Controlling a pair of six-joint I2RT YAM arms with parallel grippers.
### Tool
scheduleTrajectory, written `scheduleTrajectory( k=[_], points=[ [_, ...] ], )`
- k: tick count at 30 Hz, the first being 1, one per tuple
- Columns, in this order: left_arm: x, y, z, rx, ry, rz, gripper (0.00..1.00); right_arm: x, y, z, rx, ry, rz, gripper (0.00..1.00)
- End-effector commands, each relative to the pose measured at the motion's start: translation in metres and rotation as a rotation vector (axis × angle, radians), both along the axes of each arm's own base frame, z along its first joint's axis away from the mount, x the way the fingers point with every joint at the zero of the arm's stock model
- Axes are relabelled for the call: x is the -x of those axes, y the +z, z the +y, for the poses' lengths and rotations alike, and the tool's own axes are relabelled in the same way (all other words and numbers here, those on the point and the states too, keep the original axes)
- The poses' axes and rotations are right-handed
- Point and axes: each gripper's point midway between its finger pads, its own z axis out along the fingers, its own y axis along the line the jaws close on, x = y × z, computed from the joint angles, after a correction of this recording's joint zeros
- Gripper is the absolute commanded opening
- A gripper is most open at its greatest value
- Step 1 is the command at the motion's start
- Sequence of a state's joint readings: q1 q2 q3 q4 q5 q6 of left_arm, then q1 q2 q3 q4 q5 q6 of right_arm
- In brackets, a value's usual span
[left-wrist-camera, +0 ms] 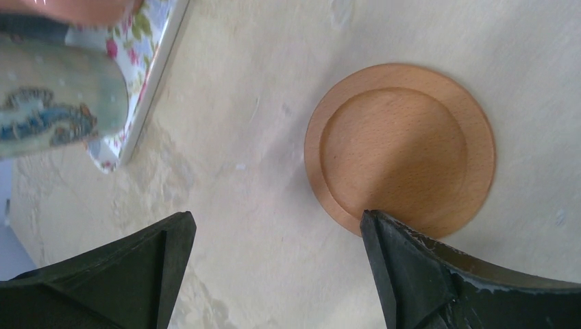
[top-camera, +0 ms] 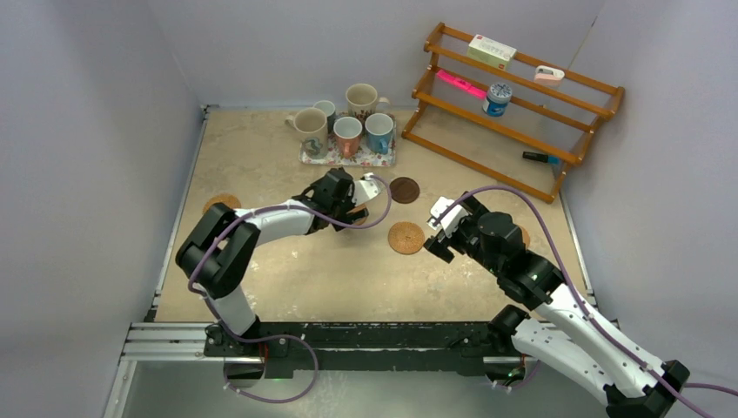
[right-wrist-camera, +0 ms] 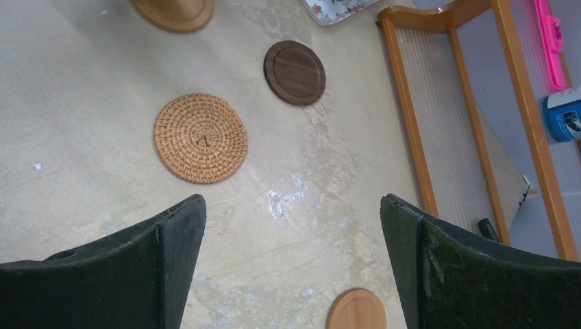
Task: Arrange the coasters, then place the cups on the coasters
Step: Move the coaster to the center of the board.
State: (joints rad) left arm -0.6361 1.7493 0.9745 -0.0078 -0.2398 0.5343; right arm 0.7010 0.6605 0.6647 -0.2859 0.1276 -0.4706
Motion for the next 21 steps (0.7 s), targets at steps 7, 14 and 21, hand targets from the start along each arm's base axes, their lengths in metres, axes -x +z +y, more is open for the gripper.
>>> scheduleTrajectory(
  k=[7, 14, 21],
  points=[
    [0.032, -0.011, 0.086, -0.014, 0.145, 0.045, 1.0, -0.002, 0.004, 0.007, -0.031, 0.013, -0.011, 0.99],
    [0.031, -0.011, 0.14, 0.002, 0.258, 0.024, 1.0, -0.003, -0.004, 0.008, -0.014, 0.013, 0.003, 0.99],
    [0.033, -0.003, 0.163, 0.016, 0.273, -0.006, 1.0, -0.005, -0.002, 0.007, -0.019, -0.006, 0.01, 0.99]
  ],
)
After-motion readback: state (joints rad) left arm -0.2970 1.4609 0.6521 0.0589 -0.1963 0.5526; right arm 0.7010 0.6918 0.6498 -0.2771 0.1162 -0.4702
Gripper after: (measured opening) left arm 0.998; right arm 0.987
